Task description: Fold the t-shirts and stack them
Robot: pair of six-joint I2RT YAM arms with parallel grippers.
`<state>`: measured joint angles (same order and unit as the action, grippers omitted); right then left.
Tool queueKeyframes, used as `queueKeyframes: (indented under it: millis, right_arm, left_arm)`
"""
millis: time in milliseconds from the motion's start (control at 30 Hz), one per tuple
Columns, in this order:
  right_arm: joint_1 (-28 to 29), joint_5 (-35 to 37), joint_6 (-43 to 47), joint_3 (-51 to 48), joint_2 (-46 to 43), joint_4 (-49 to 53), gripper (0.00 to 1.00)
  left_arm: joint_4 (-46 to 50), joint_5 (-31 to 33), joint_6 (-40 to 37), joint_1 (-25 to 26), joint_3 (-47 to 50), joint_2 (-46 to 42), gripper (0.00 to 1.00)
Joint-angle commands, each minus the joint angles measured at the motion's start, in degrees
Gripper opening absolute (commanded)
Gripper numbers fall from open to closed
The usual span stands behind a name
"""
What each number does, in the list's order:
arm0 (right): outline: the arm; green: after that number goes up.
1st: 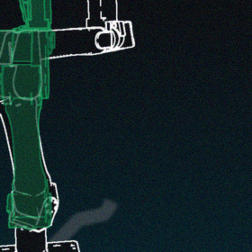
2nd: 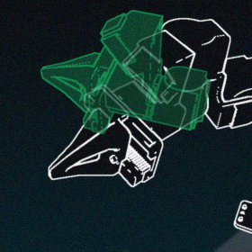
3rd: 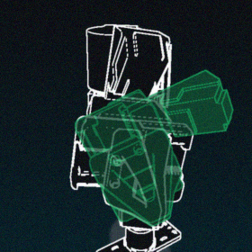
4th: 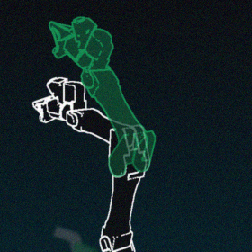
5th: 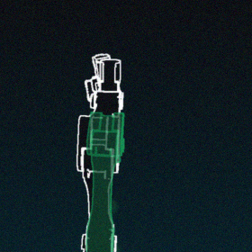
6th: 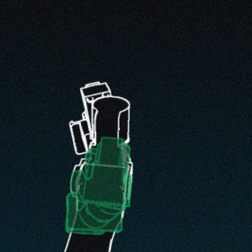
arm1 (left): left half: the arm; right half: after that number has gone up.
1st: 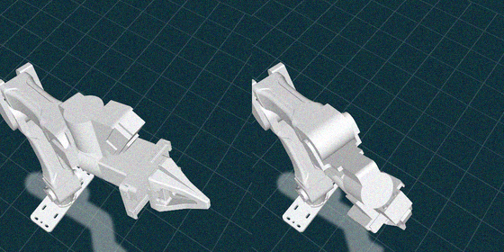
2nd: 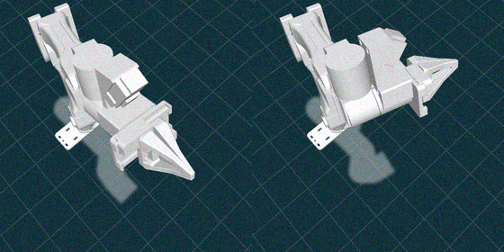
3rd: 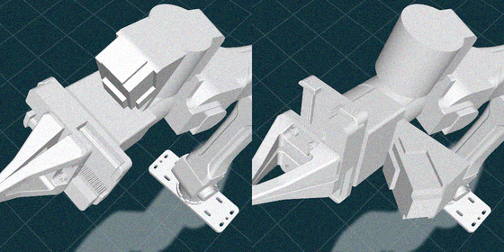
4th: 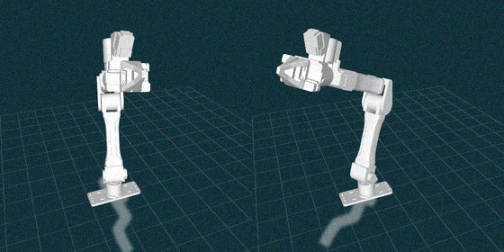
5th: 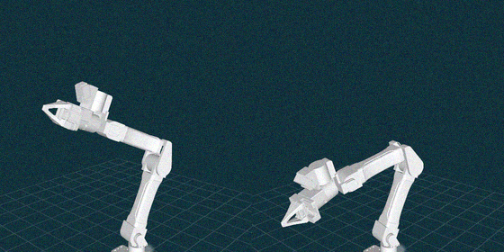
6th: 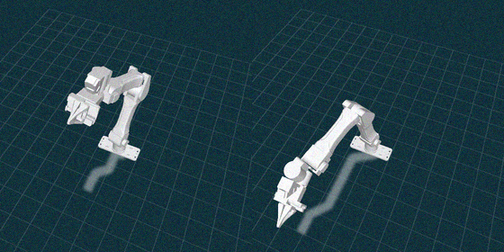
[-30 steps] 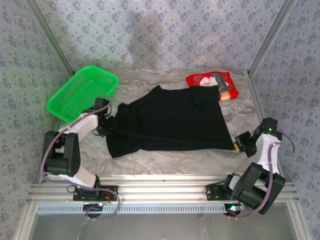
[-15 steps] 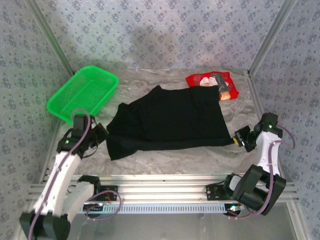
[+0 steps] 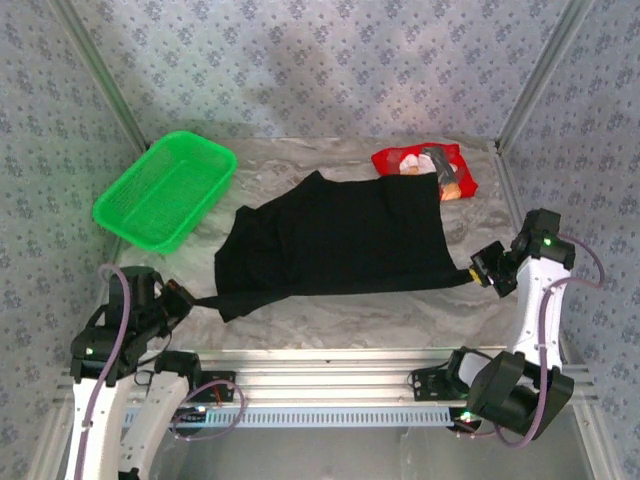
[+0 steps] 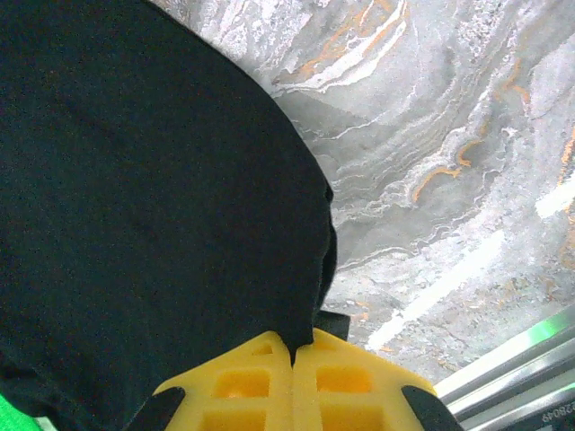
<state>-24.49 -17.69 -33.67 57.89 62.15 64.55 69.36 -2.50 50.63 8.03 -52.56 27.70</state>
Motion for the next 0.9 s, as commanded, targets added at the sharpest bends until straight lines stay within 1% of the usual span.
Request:
queueKeyframes:
  millis: [0, 33, 133, 233, 367, 467, 667, 867]
  right_arm:
    - [0.8, 3.1, -1.9, -1.5, 0.1, -2.0, 0.0]
    - [1.4, 3.2, -2.0, -1.8, 0.8, -3.1, 0.0]
    - [3.7, 5.3, -1.7, -1.3, 3.9, -6.2, 0.0]
    - [5.4, 5.9, 0.7, 1.0, 9.5, -8.0, 0.0]
    - [8.7, 8.3, 4.7, 4.3, 16.5, -8.5, 0.0]
    - [10.7, 10.4, 5.1, 5.0, 19.5, -10.2, 0.0]
    - [11.7, 11.9, 8.2, 6.3, 25.0, -11.3, 0.0]
    - [12.0, 11.8, 9.7, 7.6, 29.0, -12.1, 0.0]
  left_arm:
    - [-2.5, 0.0, -1.1, 0.3, 2.4, 3.6, 0.0]
    - [-5.5, -0.4, -2.0, 0.2, 2.9, 5.4, 0.0]
    - [-10.4, 1.9, -7.2, 0.5, 0.7, 13.8, 0.0]
    - [-14.8, 1.4, -12.2, 0.7, -2.7, 22.5, 0.0]
    - [-18.9, 1.1, -17.9, 1.7, -7.3, 33.3, 0.0]
    - [-21.1, 0.6, -20.8, 2.7, -9.7, 40.0, 0.0]
    - [-23.3, -0.2, -24.5, 4.2, -13.5, 49.7, 0.0]
    - [-25.1, -0.9, -25.6, 4.9, -15.2, 55.9, 0.0]
